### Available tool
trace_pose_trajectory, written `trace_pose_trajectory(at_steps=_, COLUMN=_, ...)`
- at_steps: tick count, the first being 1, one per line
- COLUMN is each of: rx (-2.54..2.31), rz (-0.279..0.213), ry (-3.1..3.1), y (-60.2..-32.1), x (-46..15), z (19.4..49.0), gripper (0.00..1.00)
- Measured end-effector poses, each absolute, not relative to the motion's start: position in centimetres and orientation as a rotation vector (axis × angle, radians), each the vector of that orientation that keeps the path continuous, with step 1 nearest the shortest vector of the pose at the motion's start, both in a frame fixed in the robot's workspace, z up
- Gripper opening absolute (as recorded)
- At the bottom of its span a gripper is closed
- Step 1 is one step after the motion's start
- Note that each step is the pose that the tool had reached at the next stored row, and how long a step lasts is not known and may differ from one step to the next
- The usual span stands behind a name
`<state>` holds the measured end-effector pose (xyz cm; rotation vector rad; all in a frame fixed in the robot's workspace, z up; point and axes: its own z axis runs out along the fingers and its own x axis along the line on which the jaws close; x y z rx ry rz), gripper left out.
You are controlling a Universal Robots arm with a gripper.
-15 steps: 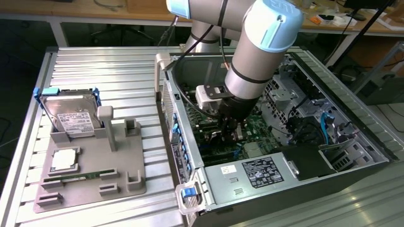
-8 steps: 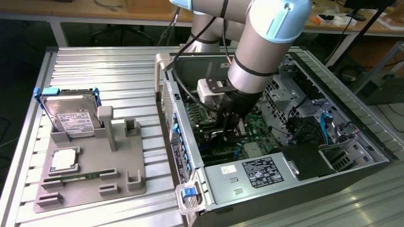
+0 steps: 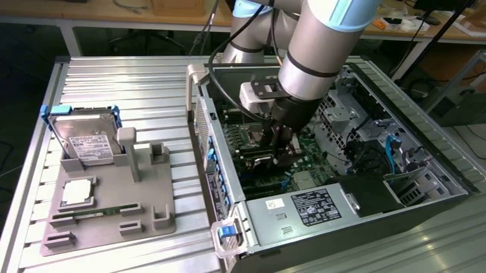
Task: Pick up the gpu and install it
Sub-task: 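Insert the gpu into the slot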
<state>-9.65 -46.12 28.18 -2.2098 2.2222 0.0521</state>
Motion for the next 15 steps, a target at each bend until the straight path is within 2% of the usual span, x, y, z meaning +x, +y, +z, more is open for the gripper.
trace_pose_trajectory(at_steps=1, rx=-2.21, rz=0.052, ry=2.222, y=-46.12, x=-9.65, z=28.18, gripper=0.5)
trace_pose_trajectory(at_steps=2, rx=-2.21, rz=0.052, ry=2.222, y=-46.12, x=-9.65, z=28.19, gripper=0.5)
trace_pose_trajectory(at_steps=5, rx=-2.21, rz=0.052, ry=2.222, y=-46.12, x=-9.65, z=28.19, gripper=0.32)
trace_pose_trajectory(at_steps=7, rx=-2.21, rz=0.052, ry=2.222, y=-46.12, x=-9.65, z=28.19, gripper=0.32)
trace_pose_trajectory(at_steps=10, rx=-2.21, rz=0.052, ry=2.222, y=-46.12, x=-9.65, z=28.19, gripper=0.14)
trace_pose_trajectory(at_steps=15, rx=-2.21, rz=0.052, ry=2.222, y=-46.12, x=-9.65, z=28.19, gripper=0.11)
